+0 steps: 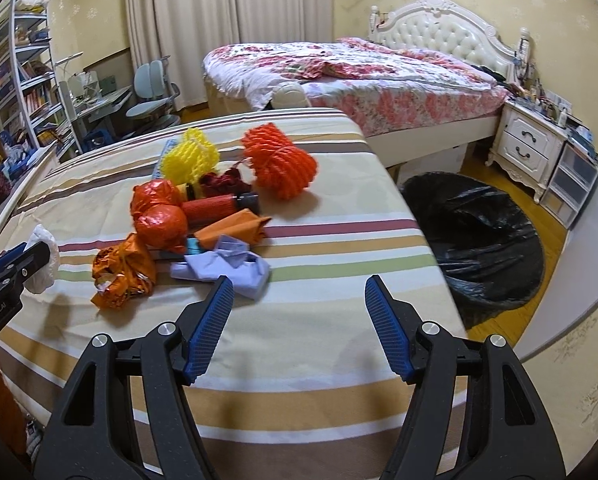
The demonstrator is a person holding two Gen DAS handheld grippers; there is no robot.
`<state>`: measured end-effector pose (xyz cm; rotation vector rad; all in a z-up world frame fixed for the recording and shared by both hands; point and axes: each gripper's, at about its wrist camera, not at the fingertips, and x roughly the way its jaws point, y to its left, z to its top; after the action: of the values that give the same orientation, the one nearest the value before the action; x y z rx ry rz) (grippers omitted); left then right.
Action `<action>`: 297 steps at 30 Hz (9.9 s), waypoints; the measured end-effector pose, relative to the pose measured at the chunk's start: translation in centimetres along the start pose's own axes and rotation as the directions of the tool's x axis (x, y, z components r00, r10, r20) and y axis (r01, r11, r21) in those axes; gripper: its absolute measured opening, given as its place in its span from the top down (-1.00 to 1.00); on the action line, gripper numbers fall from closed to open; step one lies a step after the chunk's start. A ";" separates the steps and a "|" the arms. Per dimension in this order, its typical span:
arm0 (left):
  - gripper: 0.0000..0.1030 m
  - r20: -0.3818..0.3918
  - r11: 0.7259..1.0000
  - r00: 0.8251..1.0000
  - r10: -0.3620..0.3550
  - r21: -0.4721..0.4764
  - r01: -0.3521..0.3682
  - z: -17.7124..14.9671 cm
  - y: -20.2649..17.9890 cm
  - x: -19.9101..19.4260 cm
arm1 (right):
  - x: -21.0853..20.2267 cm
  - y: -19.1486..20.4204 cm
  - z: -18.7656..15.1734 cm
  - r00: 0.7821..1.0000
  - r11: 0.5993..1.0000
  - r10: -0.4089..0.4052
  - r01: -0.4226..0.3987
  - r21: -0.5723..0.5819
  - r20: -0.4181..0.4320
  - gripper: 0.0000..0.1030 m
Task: Collect trash
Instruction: 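Grasp the white ball with the left gripper while the right gripper grasps the light blue cloth, then carry the white ball and light blue cloth with both grippers over the black bin, then open the right gripper dropping the cloth while the left gripper drops the white ball, then move both grippers back over the trash on the bedspread, then grasp the orange patterned plastic bag with the left gripper, then grasp the red-orange plastic bag with the right gripper while the left gripper holds the orange bag, then carry both plastic bags with both grippers over the black bin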
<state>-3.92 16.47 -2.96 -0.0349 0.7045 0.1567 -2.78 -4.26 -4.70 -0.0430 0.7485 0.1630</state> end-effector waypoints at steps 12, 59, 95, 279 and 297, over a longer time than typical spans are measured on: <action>0.27 -0.012 0.998 0.999 0.037 -0.059 -0.038 0.2 3.5 1.3 | 2.9 4.0 0.7 0.997 0.997 0.056 -0.059 -0.048 -0.062 -0.52; 0.27 0.073 0.947 0.957 -0.282 0.179 0.266 5.8 -16.3 1.0 | -0.1 -14.2 4.1 0.963 0.958 -0.263 0.254 0.134 0.059 -0.39; 0.27 -0.049 0.902 0.956 -0.290 0.321 0.290 7.8 -31.5 11.5 | 8.8 -25.5 6.1 0.944 0.914 -0.324 0.328 0.239 -0.058 -0.39; 0.20 0.102 0.960 0.966 -0.237 0.177 0.216 5.4 -14.9 1.7 | -0.7 -14.0 5.3 0.974 0.973 -0.206 0.192 0.131 0.099 0.29; 0.21 0.033 0.912 0.953 -0.301 0.303 0.278 7.6 -28.2 8.2 | 3.7 -23.0 5.8 0.964 0.935 -0.264 0.244 0.256 0.046 0.29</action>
<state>11.47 -9.64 -3.02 0.1530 0.6292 -0.2336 7.59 -25.92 -3.40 0.1050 0.6718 -0.1762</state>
